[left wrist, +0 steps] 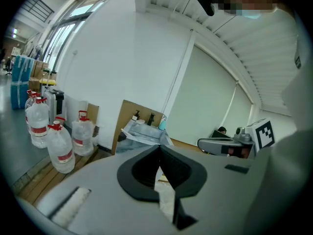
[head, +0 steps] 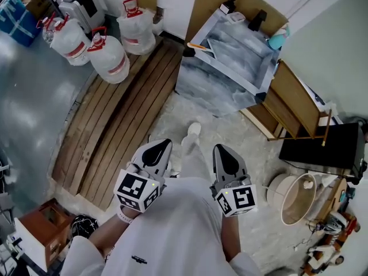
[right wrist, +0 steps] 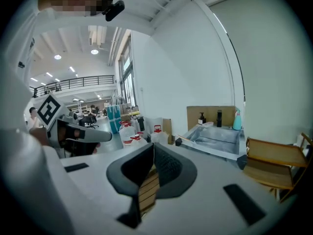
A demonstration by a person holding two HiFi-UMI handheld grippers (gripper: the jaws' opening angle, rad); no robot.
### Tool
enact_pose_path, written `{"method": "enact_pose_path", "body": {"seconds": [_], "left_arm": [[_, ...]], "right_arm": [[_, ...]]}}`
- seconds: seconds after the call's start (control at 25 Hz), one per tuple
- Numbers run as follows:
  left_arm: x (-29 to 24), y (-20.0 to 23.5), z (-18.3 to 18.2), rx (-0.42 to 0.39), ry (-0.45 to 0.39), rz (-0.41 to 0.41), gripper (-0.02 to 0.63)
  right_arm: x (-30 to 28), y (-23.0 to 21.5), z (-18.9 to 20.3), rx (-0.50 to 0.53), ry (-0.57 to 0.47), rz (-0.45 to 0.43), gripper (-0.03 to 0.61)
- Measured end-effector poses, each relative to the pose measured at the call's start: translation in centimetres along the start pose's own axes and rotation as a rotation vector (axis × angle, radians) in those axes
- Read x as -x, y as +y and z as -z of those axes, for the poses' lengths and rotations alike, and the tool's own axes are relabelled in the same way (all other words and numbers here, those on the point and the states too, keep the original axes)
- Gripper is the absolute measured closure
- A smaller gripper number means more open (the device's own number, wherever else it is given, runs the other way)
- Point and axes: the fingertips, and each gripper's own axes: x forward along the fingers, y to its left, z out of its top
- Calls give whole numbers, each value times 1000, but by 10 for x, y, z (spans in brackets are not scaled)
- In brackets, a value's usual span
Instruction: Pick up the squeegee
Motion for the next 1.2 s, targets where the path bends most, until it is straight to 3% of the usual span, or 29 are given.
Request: {"method": "enact_pose_path", "body": {"seconds": [0.32,0.84,1.08,1.2], "left_arm": [[-66,34,-22,1,22,-52,610],[-252,57,-140,-70,10,-91,611],[-299,72,-161,-44,30,-137,611],[-317,73,-162,-51,47,-128,611]], "right_arm": [[-65,-51,-11,-23,-16,-31,572],[-197,-219,-79,-17,-54,-86,571],[-250,-266,-105,101,-36,-146,571],[-271,-279,-105,108,-33,-167,571]]}}
